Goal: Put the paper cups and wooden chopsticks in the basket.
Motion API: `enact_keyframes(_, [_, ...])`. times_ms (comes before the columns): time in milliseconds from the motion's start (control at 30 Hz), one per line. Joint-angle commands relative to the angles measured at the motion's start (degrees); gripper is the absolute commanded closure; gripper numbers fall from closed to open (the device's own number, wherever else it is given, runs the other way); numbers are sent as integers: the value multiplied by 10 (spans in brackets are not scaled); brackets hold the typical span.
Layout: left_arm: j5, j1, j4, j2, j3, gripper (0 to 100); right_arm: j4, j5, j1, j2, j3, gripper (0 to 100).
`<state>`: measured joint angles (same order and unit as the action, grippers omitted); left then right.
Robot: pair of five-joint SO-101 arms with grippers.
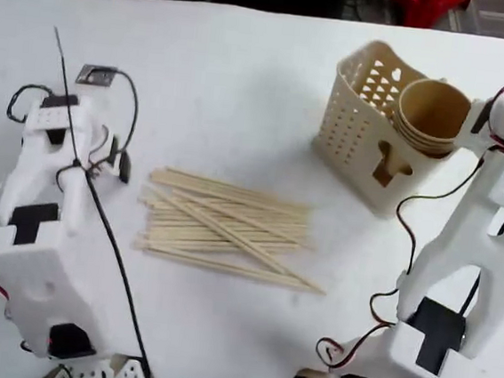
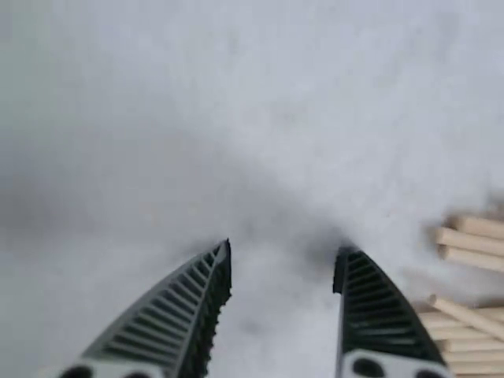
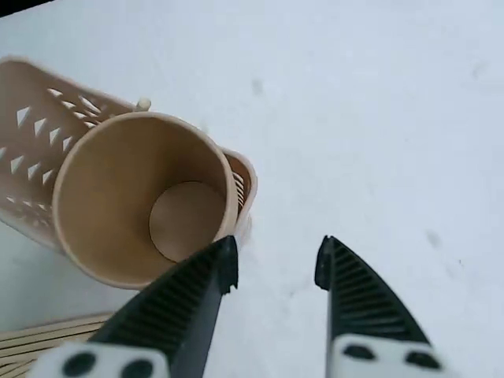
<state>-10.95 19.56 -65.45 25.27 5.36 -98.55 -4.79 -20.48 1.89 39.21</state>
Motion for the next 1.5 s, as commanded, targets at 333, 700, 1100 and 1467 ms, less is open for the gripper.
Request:
enact_keyframes(333, [7,-8,27,-28,18,781,19,6,36,43,22,769])
enact_keyframes(700, [7,-9,39,-32,28,781,17,7,36,107,22,640])
enact_keyframes(1100, [7,-9,40,-32,29,781,50,8,71,268,23,758])
enact_keyframes(1467, [7,-9,41,-32,29,782,70,-87,177,304,23,982])
